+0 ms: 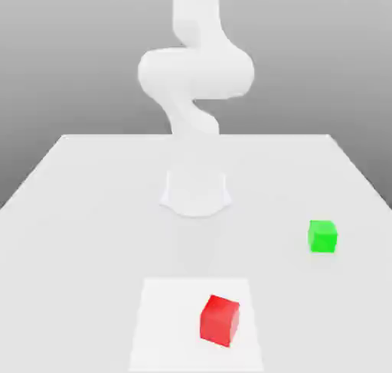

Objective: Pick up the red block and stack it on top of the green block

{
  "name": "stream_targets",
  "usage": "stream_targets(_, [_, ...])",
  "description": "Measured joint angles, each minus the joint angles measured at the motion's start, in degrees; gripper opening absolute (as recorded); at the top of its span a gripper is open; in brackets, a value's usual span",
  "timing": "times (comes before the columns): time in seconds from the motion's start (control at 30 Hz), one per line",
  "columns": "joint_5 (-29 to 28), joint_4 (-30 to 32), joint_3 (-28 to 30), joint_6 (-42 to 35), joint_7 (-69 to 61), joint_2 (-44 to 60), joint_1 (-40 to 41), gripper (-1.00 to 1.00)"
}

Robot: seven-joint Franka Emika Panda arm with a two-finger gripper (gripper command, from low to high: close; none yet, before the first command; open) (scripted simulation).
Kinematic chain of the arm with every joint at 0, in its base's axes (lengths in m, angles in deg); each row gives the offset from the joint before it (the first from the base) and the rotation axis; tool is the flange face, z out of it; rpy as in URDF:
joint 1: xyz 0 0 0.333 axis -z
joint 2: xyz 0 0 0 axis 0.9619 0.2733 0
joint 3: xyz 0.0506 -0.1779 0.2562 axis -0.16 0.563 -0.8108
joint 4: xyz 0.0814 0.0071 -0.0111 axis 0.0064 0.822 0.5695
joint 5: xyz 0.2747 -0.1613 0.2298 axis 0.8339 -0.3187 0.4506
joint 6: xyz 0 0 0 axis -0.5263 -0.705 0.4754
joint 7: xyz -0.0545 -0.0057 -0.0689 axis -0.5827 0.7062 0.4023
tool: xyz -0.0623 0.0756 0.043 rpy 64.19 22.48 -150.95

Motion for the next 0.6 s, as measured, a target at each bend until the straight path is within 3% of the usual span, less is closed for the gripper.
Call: stream_targets(0.6, [-3.56, 13.86, -7.83, 18.2, 22.58, 37.78, 4.67, 0.0])
